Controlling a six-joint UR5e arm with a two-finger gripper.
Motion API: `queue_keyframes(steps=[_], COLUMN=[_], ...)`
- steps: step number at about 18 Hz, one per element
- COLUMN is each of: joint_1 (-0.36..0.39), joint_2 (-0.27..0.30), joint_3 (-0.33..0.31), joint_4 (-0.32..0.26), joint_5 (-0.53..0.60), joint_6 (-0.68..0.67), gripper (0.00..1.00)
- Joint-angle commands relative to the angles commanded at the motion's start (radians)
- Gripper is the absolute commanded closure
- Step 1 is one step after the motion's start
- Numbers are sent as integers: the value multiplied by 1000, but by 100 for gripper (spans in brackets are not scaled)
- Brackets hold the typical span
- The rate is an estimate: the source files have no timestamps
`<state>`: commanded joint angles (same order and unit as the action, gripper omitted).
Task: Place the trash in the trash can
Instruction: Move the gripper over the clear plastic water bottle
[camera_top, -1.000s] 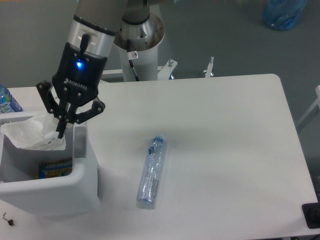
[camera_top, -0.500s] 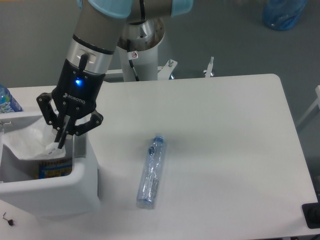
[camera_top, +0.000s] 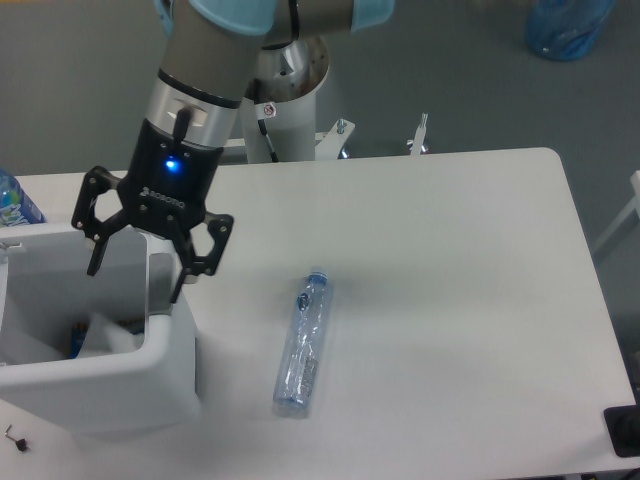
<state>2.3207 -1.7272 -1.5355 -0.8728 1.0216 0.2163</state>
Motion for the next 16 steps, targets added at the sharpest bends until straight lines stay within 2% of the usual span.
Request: queue_keyframes(steps=[4, 7, 8, 12, 16], joint_1=[92, 152, 164, 169, 161], joint_2=[-31, -41, -67, -139, -207], joint_3=[-29, -34, -29, -31, -34], joint_4=[-3, 3, 6, 3, 9], joint_5=[5, 63, 81, 207, 271], joint_6=[8, 21, 28, 113, 143], gripper=[1, 1, 1, 1, 1])
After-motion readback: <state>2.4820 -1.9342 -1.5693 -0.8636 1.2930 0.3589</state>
